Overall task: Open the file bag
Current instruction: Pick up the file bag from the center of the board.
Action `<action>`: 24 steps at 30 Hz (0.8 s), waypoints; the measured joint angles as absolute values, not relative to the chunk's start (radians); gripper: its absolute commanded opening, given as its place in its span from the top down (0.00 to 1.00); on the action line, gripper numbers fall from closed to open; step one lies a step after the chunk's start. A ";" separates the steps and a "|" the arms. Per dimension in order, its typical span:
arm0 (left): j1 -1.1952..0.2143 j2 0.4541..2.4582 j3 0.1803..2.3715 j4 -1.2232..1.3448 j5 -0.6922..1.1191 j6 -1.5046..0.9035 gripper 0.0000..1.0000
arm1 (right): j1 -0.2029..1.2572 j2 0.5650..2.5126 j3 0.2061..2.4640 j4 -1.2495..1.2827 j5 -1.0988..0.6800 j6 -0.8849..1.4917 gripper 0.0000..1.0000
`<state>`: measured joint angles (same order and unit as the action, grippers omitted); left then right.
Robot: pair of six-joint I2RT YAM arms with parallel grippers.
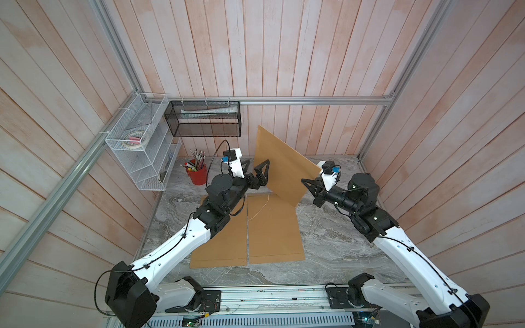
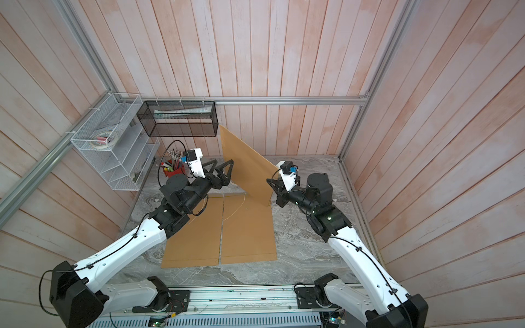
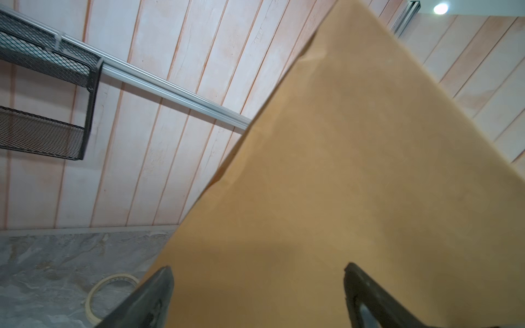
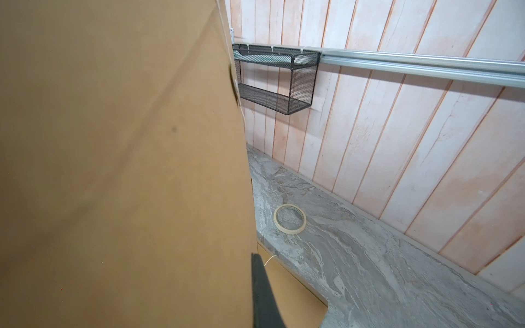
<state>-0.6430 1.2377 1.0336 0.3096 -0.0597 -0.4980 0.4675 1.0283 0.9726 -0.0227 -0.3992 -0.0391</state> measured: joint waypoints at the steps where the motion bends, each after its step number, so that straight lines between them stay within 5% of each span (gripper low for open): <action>1: -0.649 1.238 1.044 0.308 -0.052 -0.525 0.03 | 0.481 1.036 0.967 -0.015 -0.367 -0.039 1.00; 24: -0.548 1.344 1.334 0.213 0.258 -1.064 0.00 | 0.648 1.077 0.912 0.068 0.023 -0.156 1.00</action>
<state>-0.5484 1.3437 1.3342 0.2131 0.2577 -1.0637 0.6479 1.0775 0.9115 0.0681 0.0231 -0.1558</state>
